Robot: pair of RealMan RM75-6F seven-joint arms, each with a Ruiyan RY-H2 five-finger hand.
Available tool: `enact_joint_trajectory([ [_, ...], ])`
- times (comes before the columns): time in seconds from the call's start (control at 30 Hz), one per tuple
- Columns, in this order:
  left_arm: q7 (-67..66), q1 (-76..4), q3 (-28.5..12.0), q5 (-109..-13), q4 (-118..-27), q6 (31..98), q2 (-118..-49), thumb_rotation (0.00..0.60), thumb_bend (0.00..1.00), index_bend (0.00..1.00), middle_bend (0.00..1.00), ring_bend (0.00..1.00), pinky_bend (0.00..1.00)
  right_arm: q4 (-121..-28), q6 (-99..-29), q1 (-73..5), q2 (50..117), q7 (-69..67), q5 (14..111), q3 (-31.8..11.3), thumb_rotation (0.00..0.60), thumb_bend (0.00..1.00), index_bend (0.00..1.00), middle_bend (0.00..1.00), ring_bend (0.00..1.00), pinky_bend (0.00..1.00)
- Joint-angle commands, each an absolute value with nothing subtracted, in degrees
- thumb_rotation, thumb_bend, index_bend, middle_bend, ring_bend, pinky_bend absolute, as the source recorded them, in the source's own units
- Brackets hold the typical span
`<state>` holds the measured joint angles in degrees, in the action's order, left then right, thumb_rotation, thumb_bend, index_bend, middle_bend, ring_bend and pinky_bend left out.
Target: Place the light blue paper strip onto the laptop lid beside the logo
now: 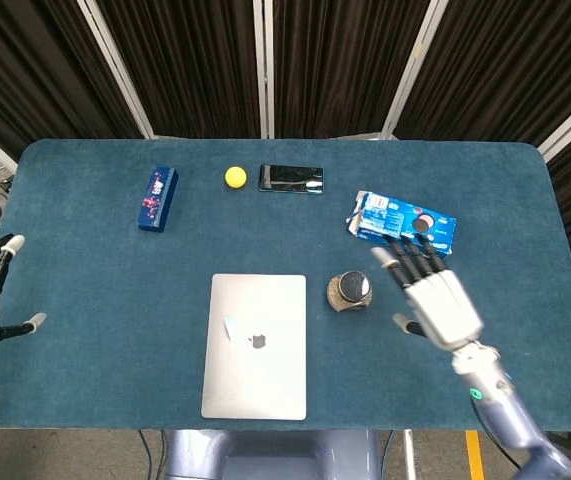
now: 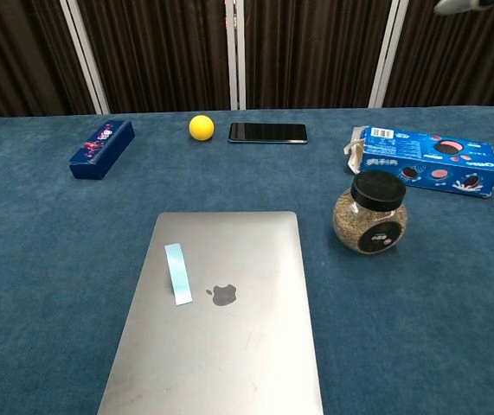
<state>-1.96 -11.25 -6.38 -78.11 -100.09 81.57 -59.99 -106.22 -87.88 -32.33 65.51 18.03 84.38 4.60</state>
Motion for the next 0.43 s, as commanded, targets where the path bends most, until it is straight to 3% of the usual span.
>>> enact_joint_trajectory([
  [0.03,-1.3,-10.3,-5.8,-78.9,-99.5,82.6,-60.1,0.6,0.0,0.0,0.0,0.0,0.0,-104.2,-93.8,-26.5,64.7,14.3,86.9,5.7,0.6,0.0,0.04,0.0,0.0,0.0],
  [0.43,2.4,-7.0,-3.8,-82.0,-97.2,85.9,-60.1,0.6,0.0,0.0,0.0,0.0,0.0,-97.9,-99.1,-16.8,66.2,12.1,89.8,5.6,0.6,0.0,0.06,0.0,0.0,0.0],
])
